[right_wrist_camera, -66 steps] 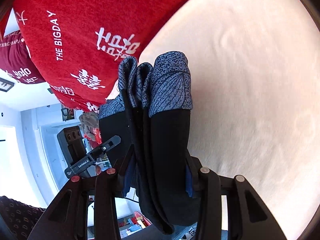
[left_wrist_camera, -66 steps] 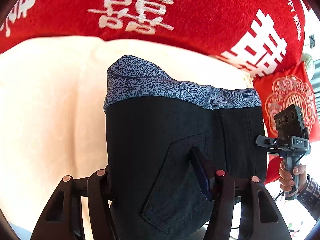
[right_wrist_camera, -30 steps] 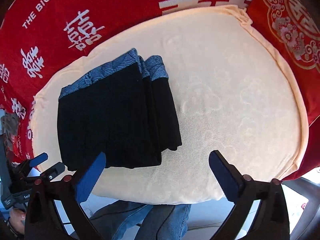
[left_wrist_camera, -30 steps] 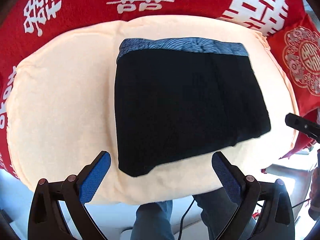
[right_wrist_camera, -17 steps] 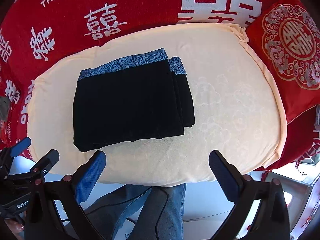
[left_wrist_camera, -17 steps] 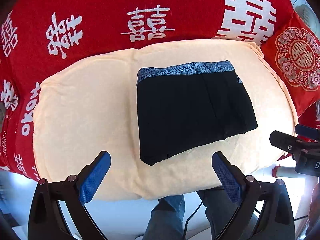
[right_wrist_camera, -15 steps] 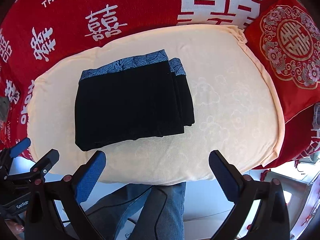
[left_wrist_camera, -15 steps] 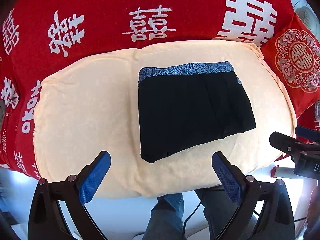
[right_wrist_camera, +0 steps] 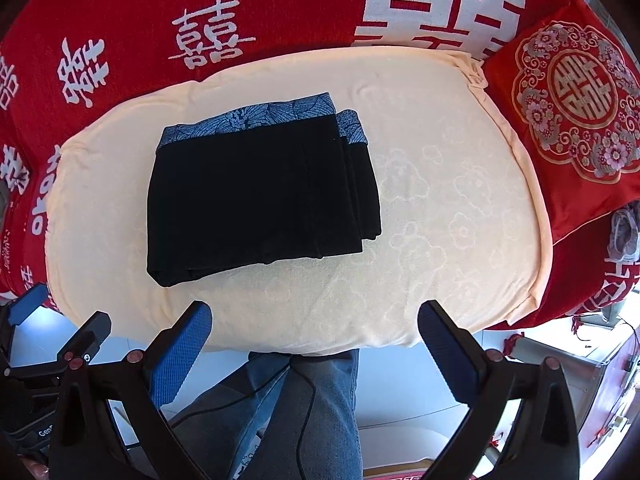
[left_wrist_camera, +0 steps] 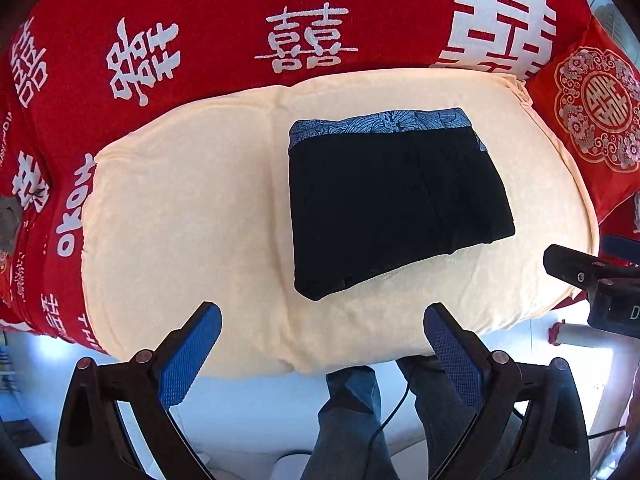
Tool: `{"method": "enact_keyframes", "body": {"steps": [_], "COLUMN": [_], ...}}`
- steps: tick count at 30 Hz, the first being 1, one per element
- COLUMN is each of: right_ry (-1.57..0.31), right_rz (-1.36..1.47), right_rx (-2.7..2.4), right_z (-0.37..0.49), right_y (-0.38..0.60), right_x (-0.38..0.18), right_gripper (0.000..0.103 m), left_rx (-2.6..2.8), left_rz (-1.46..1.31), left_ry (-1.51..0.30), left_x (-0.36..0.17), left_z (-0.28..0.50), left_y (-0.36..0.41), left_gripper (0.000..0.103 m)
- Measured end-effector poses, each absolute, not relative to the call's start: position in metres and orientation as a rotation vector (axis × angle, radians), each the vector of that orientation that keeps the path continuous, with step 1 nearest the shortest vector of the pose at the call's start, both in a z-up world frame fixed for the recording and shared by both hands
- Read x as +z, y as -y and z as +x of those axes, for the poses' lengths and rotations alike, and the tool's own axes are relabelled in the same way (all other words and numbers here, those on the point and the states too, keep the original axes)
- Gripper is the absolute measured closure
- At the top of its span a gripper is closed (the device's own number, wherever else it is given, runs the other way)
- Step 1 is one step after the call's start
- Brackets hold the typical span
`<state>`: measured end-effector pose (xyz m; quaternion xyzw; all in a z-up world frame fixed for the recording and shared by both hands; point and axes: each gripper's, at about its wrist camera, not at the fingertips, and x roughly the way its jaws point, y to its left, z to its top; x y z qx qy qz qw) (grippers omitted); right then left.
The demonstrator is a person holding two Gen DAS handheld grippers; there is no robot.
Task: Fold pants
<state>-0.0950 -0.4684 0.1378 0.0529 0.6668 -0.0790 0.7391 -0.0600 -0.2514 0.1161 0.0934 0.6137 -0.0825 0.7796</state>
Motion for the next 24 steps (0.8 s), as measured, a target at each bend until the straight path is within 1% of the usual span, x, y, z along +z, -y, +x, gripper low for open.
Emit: {"method": "enact_keyframes", "body": {"steps": [24], "right_ry": [-1.457], "right_rz": [0.091], "right_rx": [-0.177], "right_z": [-0.0901], "right_y": [0.4592], "right_x": [0.1445], "right_gripper": [0.0], "left_rx": [-0.181], "left_rz": [0.224], "left_ry": [-1.328], "left_x": [0.1192], "left_z": [-0.0601], "left_y": [0.2549], "left_gripper": [0.002]}}
